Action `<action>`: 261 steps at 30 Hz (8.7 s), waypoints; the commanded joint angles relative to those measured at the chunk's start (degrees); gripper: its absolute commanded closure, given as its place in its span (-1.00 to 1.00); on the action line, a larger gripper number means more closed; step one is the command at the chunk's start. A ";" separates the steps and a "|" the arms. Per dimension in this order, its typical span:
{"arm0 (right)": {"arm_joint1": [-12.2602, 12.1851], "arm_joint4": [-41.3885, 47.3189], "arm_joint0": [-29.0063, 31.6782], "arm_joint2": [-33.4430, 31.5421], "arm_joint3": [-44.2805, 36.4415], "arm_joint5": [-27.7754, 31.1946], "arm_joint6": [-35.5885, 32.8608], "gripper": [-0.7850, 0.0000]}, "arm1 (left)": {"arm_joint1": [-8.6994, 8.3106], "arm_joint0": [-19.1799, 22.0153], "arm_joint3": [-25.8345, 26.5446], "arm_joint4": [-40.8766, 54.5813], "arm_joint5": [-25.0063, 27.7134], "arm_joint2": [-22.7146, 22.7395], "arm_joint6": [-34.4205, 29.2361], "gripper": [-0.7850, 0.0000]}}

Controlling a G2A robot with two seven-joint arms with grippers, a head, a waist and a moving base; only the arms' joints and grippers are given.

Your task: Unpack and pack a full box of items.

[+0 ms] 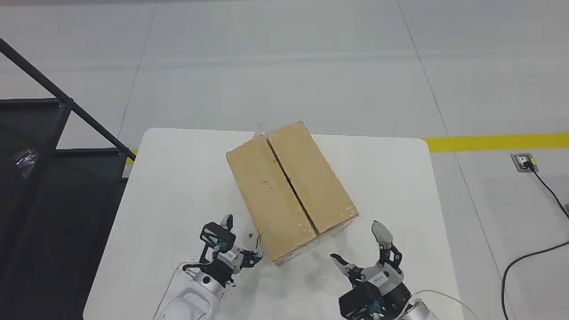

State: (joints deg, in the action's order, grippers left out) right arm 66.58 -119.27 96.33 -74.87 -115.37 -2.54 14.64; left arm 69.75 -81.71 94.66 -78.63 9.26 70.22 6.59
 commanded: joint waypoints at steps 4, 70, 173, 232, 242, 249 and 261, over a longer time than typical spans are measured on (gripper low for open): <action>0.15 2.97 2.33 -1.65 -0.71 -3.41 -0.05 -1.00 | 0.10 0.68 0.23 -5.10 2.25 -3.08 -1.46 -1.00; 6.20 -21.48 -4.63 11.49 1.62 -0.88 -28.74 -1.00 | -0.70 -8.14 1.41 24.11 -6.16 22.48 9.28 -1.00; 2.37 121.28 -30.45 -15.16 24.74 36.35 -74.37 -1.00 | 0.65 9.23 -16.40 14.75 10.76 11.07 14.82 -1.00; -0.95 114.01 -20.65 -18.96 20.86 24.83 -51.83 -1.00 | 0.46 7.40 -15.35 5.40 14.69 7.49 13.80 -1.00; -1.79 121.29 -28.05 -15.55 27.74 27.88 -67.29 -1.00 | 0.28 7.98 -15.62 14.20 13.75 12.09 13.10 -1.00; -2.38 124.76 -28.49 -14.32 27.53 30.90 -73.35 -1.00 | 0.15 8.29 -15.25 15.59 14.40 13.02 12.02 -1.00; -3.59 135.46 -25.13 -14.08 22.44 39.23 -82.24 -1.00 | 0.26 8.67 -13.04 16.52 15.10 12.30 10.93 -1.00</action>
State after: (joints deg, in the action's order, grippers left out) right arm 63.13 15.34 70.94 -89.19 -92.19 36.35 -66.49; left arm 69.99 -73.03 81.26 -62.46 24.14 82.55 17.56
